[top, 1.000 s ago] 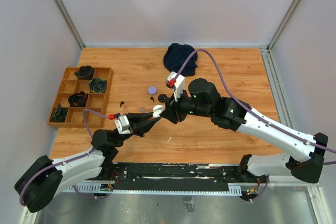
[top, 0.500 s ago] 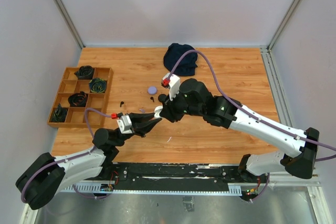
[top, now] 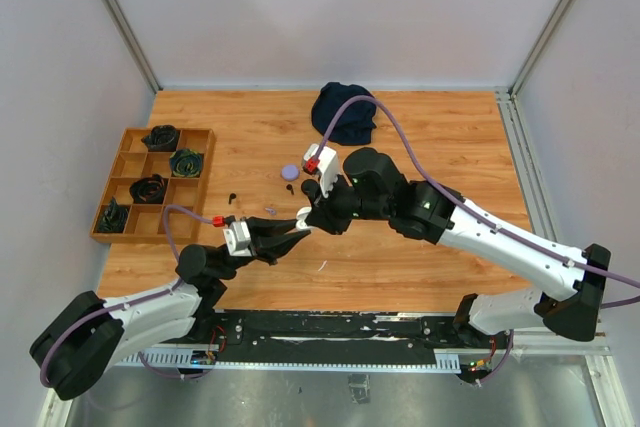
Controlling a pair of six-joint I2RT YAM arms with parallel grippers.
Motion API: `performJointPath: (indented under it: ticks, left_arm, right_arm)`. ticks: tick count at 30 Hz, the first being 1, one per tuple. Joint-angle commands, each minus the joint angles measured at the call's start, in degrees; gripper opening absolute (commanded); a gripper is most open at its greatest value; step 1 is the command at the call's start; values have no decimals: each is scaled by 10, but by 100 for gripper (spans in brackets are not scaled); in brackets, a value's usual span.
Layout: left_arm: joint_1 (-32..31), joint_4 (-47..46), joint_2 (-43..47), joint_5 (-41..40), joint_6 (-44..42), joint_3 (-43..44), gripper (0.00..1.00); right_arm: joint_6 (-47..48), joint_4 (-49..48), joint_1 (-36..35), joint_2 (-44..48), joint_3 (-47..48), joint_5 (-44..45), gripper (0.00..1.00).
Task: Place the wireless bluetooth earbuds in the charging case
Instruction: Place the earbud in the charging case.
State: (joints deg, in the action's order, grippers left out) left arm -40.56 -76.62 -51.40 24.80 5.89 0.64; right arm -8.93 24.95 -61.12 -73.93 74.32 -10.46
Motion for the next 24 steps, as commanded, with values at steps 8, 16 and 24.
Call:
performJointPath:
  ticks: [8,16,24]
  left_arm:
    - [6,-16,-2,79,26,29,0]
    - [6,-15,-18,98,34,37,0]
    - [6,-25,-37,75,24,24,0]
  right_arm:
    - [91,41,2,-12,44,-100,20]
    - [114,55,2,-20,57,-129,26]
    - [129,61,6,-17,73,-91,32]
